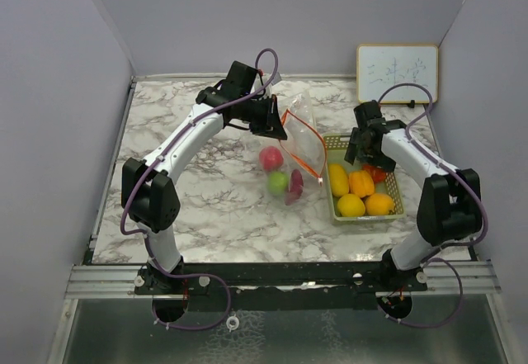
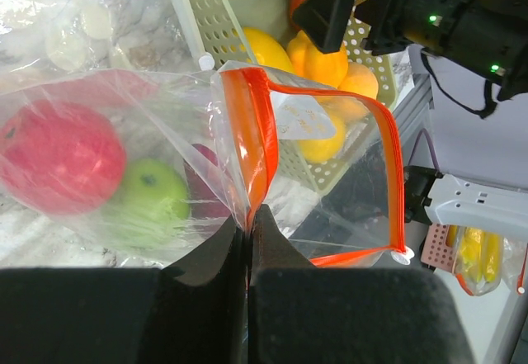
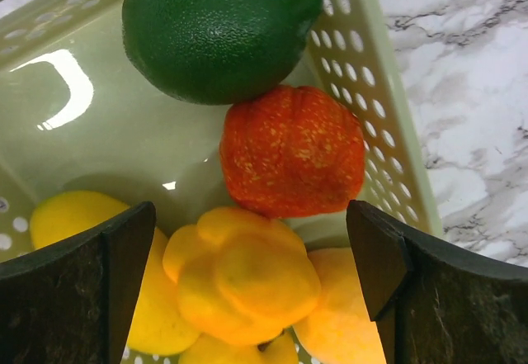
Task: Place the food in the zip-top bag and seal the zipper
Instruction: Pick up the fake fruit from the bin, then place the fake fruit in the zipper food storage bag.
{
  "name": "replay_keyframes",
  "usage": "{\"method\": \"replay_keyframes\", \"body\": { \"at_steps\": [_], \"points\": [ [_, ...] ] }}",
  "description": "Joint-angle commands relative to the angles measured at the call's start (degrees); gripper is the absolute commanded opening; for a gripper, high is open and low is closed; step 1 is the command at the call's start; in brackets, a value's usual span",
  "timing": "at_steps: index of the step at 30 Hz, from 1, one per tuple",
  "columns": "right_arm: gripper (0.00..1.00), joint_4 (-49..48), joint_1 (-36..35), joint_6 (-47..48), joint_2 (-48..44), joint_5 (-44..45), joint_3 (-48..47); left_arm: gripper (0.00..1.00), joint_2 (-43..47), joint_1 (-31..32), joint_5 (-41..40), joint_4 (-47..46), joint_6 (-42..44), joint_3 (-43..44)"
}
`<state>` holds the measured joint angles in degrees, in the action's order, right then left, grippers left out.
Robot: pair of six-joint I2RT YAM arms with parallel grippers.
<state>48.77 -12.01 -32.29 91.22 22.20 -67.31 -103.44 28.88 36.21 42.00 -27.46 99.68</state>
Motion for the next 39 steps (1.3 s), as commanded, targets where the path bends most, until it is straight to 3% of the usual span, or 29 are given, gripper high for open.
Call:
{"method": "replay_keyframes", "body": {
  "at_steps": [1, 9, 14, 18, 22, 27, 32, 35, 39],
  "points": [
    [1.00, -6.02, 0.32, 0.94, 2.62, 1.80, 0.94, 0.00, 0.95, -0.06, 0.88, -0.05, 0.95, 0.15],
    [1.00, -9.19, 0.65, 1.65, 7.25, 10.83, 1.50, 0.00, -0.33, -0.06, 0.88, 0.11, 0.96, 0.77],
    [0.91, -10.62, 0.72, 1.71, 9.46, 10.35, 2.79, 0.00, -1.13, -0.10, 0.96, 0.12, 0.92, 1.26],
    [0.45, -10.24, 0.67, 1.51, 7.68, 10.23, 3.26, 0.00, -1.40, -0.14, 0.97, 0.15, 0.88, 1.48],
    [0.31, -6.33, 0.67, 1.90, 3.10, 8.57, 0.71, 0.00, -1.37, -0.14, 0.91, 0.25, 0.94, 1.52],
    [0.29, -4.60, 0.10, 6.99, -8.29, -4.62, -4.62, 0.00, -1.24, -0.14, 0.70, 0.31, 1.10, 1.29],
    [0.29, -16.88, -1.15, 11.48, -17.02, -30.19, -7.32, 0.00, -1.30, -0.14, 0.68, 0.21, 0.81, 1.48],
    [0.29, -24.72, -4.04, 11.93, -19.01, -41.80, -8.76, 0.00, -1.33, -0.08, 0.71, 0.12, 0.62, 1.57],
    [0.32, -27.62, -8.32, 13.22, -16.39, -47.78, -11.03, 0.00, -1.26, -0.07, 0.80, 0.23, 0.39, 1.70]
  ]
}}
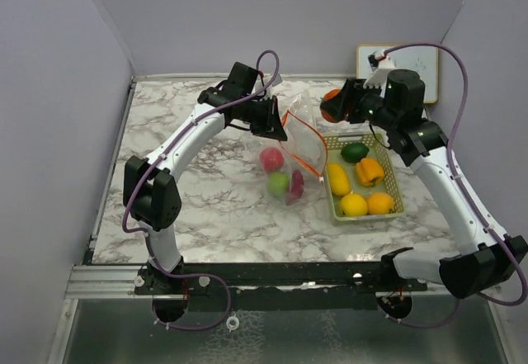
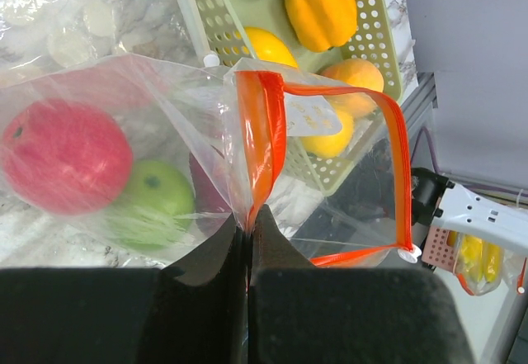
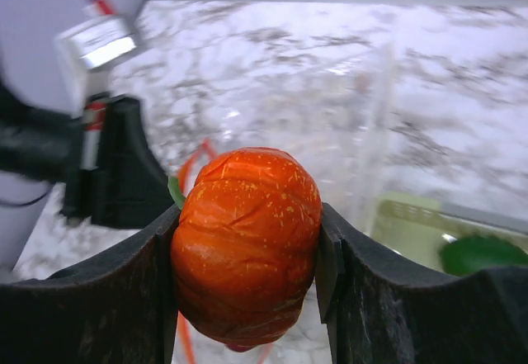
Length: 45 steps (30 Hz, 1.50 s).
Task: Place the food in the zip-top bag and seal the zipper
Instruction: Place the fake fruit in the zipper food storage bag, then pick up the fake fruit from the bin.
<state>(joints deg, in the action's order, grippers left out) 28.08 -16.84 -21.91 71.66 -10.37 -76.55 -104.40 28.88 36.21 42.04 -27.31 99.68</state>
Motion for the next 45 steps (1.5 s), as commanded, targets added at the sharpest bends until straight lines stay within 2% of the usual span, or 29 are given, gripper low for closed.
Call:
{"method": "replay_keyframes", "body": {
  "at_steps": [1, 7, 11, 13, 15, 16, 17, 23, 26, 29, 32, 39, 45],
  "points": [
    [0.32, -6.70, -4.55, 3.20, 4.11, -15.54, -2.00, 0.00, -0.21, -0.06, 0.72, 0.30, 0.17, 1.81],
    [0.38, -8.37, -9.00, 3.09, 5.40, -15.05, 2.00, 0.00, 0.80, -0.06, -0.45, 1.32, 0.30, 1.90],
    [0.48, -4.92, -9.70, 5.61, 5.58, -11.89, 3.92, 0.00, 1.45, -0.06, -0.85, 1.76, 0.32, 2.15],
    [0.57, -3.44, -9.70, 6.91, 5.43, -10.72, 4.14, 0.00, 1.69, -0.06, -1.02, 2.12, 0.40, 2.43],
    [0.77, -1.39, -9.70, 8.26, 5.72, -9.87, 3.21, 0.00, 1.58, -0.06, -1.05, 2.12, 0.42, 2.62],
    [0.92, -0.57, -9.70, 8.87, 5.89, -9.65, 2.74, 0.00, 1.49, -0.06, -0.93, 2.04, 0.39, 2.70],
    [0.99, 0.22, -9.70, 9.15, 6.00, -9.31, 2.18, 0.00, 1.31, -0.06, -0.74, 1.99, 0.25, 2.76],
    [0.99, 1.55, -9.70, 6.99, 4.08, -2.84, 0.02, 0.00, 0.91, 0.04, -0.30, 1.68, 0.14, 3.11],
    [1.00, 3.94, -9.70, 3.05, 2.33, 10.72, -0.63, 0.00, 1.32, 0.11, -0.47, 1.68, 0.12, 2.99],
    [0.99, 12.06, -9.26, 0.12, 4.80, 23.99, -2.03, 0.00, 2.01, 0.07, -0.67, 1.77, 0.03, 2.68],
    [1.00, 19.05, -7.53, -4.15, 9.16, 31.20, -2.83, 0.00, 2.77, 0.11, -0.78, 1.86, 0.09, 2.18],
    [1.00, 17.49, -1.54, -9.54, 15.62, 34.04, 2.25, 0.00, 4.07, 0.12, -1.05, 2.19, 0.14, 0.35],
    [1.00, 10.13, 3.58, -10.53, 20.65, 32.33, 6.65, 0.00, 4.29, 0.12, -1.22, 2.82, 0.30, 0.28]
  ]
}}
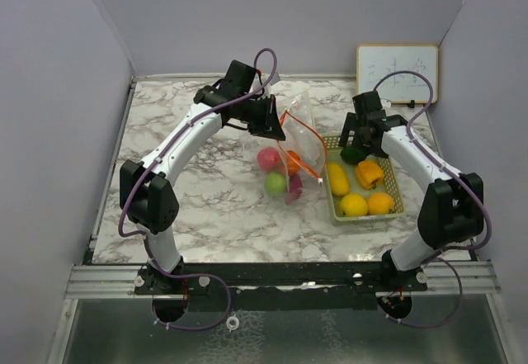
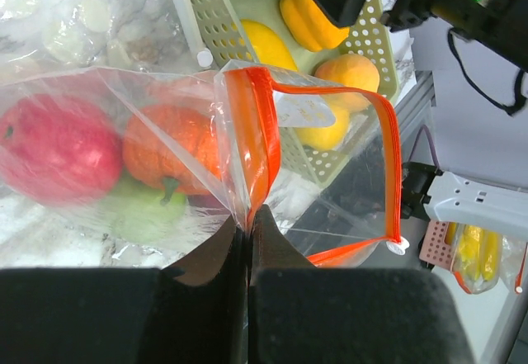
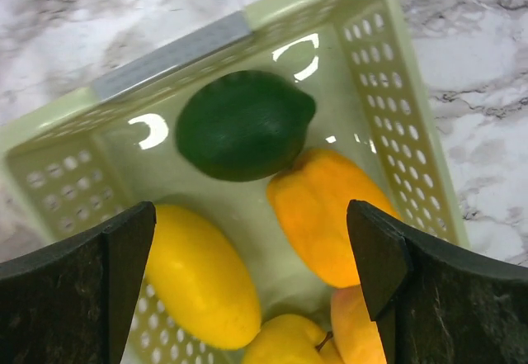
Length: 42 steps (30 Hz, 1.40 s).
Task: Place the food in the zip-top bag and seal the zipper
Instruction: Pick up the fake fruit from the bin, then place the fake fruit in the zipper food storage bag.
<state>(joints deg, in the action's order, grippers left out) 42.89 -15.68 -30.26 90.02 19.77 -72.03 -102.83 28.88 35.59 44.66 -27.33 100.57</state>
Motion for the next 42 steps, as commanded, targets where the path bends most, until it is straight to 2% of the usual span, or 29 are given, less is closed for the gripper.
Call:
{"method": "replay_keyframes", "body": {
  "at_steps": [1, 8, 12, 22, 23, 24, 26, 28, 31, 35, 40, 42],
  "points": [
    [1.00, -5.07, 2.87, -2.30, 3.87, 2.19, 2.43, 0.00, 2.72, 0.12, -0.66, 0.24, 0.34, -0.44],
    [1.00, -10.74, 3.99, -3.34, 9.40, -1.86, 4.35, 0.00, 1.73, 0.12, -0.79, 0.65, 0.47, 0.41],
    [1.00, -11.71, 4.01, -3.10, 13.29, -2.78, 2.29, 0.00, 1.02, 0.12, -0.88, 0.77, 0.61, 0.82],
    [0.95, -17.36, 4.02, -2.26, 13.45, 2.61, 5.34, 0.00, -0.42, 0.12, -0.46, 0.87, 0.87, 1.72],
    [0.93, -18.17, 4.00, -2.39, 13.11, 2.75, 5.70, 0.00, -0.52, 0.12, -0.38, 0.82, 0.83, 1.81],
    [0.86, -18.89, 4.03, -2.42, 12.66, 2.75, 5.98, 0.00, -0.65, 0.12, -0.35, 0.78, 0.85, 1.86],
    [0.66, -19.59, 3.99, -2.43, 12.27, 2.92, 6.08, 0.00, -0.79, 0.07, -0.26, 0.78, 0.89, 2.05],
    [0.52, -18.91, 4.00, -2.15, 12.52, 3.33, 5.52, 0.00, -0.88, 0.10, -0.18, 0.80, 0.95, 2.16],
    [0.40, -16.53, 4.04, -1.47, 11.41, 3.37, 4.78, 0.00, -0.73, 0.03, -0.31, 0.95, 1.11, 2.33],
    [0.38, -12.24, 3.92, 0.82, 3.99, -3.81, 3.72, 0.00, -0.59, 0.03, -1.10, 1.42, 1.33, 2.74],
    [0.38, -10.86, 2.52, 5.08, -10.38, -20.42, 2.58, 0.00, -0.71, 0.03, -1.16, 1.41, 1.35, 3.11],
    [0.38, -11.74, 2.01, 6.97, -13.84, -30.08, 1.35, 0.00, -0.84, 0.03, -1.18, 1.31, 1.19, 3.16]
  ]
}}
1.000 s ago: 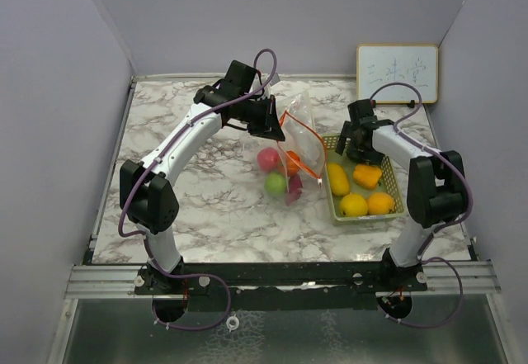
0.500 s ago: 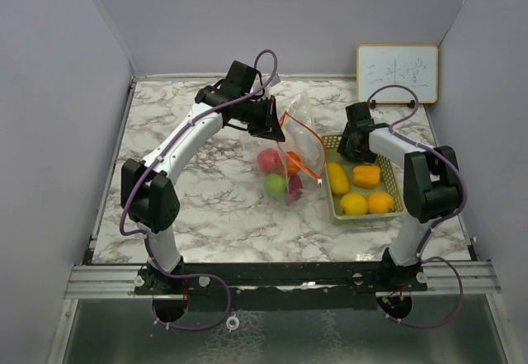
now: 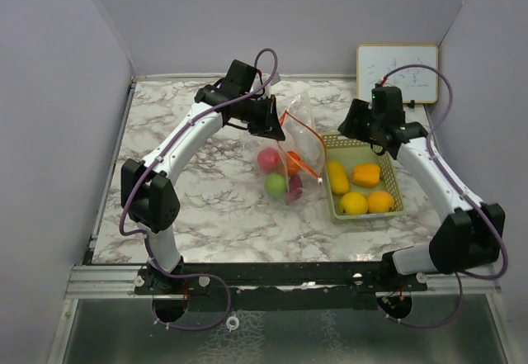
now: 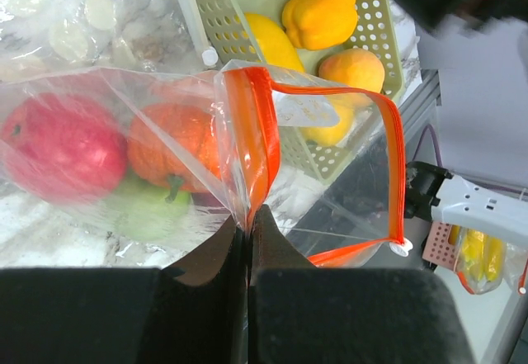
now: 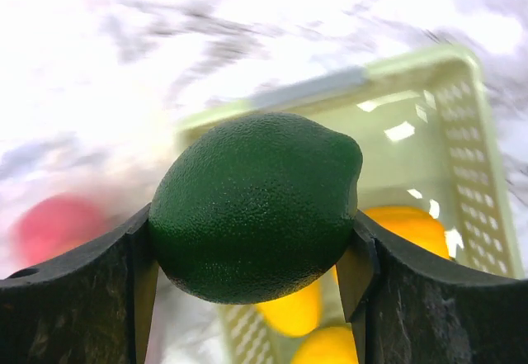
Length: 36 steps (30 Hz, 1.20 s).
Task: Place the food in the zip-top bag and seal the zipper
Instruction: Place the fake fruit in the zipper food storage bag.
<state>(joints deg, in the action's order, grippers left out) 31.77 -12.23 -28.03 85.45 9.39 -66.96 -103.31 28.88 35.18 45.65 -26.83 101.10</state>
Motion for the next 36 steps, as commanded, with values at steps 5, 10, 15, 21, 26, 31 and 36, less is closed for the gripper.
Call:
{"method": "replay_keyframes", "body": {
  "at_steps": [5, 10, 15, 21, 26, 31, 36],
  "points": [
    [0.38, -6.37, -7.20, 8.02, -13.15, -39.22, -7.08, 0.00, -0.75, 0.05, -0.74, 0.23, 0.29, 2.86],
    [0.37, -7.60, -13.96, 8.98, -10.27, -45.67, -7.56, 0.00, -0.42, 0.12, -0.77, 0.13, 0.18, 2.50],
    [0.43, -6.09, -15.28, 9.40, -11.28, -39.82, -3.20, 0.00, 1.12, 0.20, -1.25, 0.00, -0.10, 1.51],
    [0.72, -0.14, -15.28, 12.80, -10.12, -31.55, -4.76, 0.00, 3.82, 0.21, -0.95, -1.26, -1.01, -0.82],
    [0.99, 0.23, -15.28, 13.41, -11.48, -26.23, -6.94, 0.00, 5.28, 0.29, -0.95, -1.56, -1.21, -2.00],
    [0.99, 4.20, -15.28, 16.11, -11.11, -27.70, -12.26, 0.00, 5.71, 0.41, -0.13, -0.96, 0.15, -1.59],
    [0.98, 11.09, -16.40, 23.32, -10.10, -33.31, -17.25, 0.00, 4.27, 0.34, -1.33, 3.91, 7.47, 2.47]
  ]
}}
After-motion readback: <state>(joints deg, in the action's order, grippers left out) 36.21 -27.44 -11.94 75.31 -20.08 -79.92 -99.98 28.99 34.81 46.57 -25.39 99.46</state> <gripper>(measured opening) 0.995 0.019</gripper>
